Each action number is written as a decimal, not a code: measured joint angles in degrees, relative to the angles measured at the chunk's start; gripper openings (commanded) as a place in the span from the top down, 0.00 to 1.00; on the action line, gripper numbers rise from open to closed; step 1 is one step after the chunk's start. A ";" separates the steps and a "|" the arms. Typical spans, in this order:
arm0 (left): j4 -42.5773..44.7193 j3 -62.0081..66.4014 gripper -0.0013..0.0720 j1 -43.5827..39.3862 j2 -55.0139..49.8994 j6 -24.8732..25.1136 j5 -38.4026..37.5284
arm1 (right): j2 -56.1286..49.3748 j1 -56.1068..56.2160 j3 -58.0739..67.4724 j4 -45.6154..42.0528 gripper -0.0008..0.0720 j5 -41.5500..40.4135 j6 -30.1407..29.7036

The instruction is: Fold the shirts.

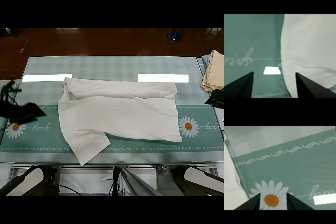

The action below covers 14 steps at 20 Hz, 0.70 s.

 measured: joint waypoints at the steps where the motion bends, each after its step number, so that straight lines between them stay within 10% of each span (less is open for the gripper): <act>1: -1.22 -4.17 0.13 0.92 2.14 0.90 -0.31 | 0.72 -0.61 -1.73 1.49 0.42 -0.39 -0.61; 14: -7.23 -21.75 0.13 -2.47 8.74 2.75 3.02 | 2.56 -2.19 -6.32 7.98 0.42 -1.46 -2.58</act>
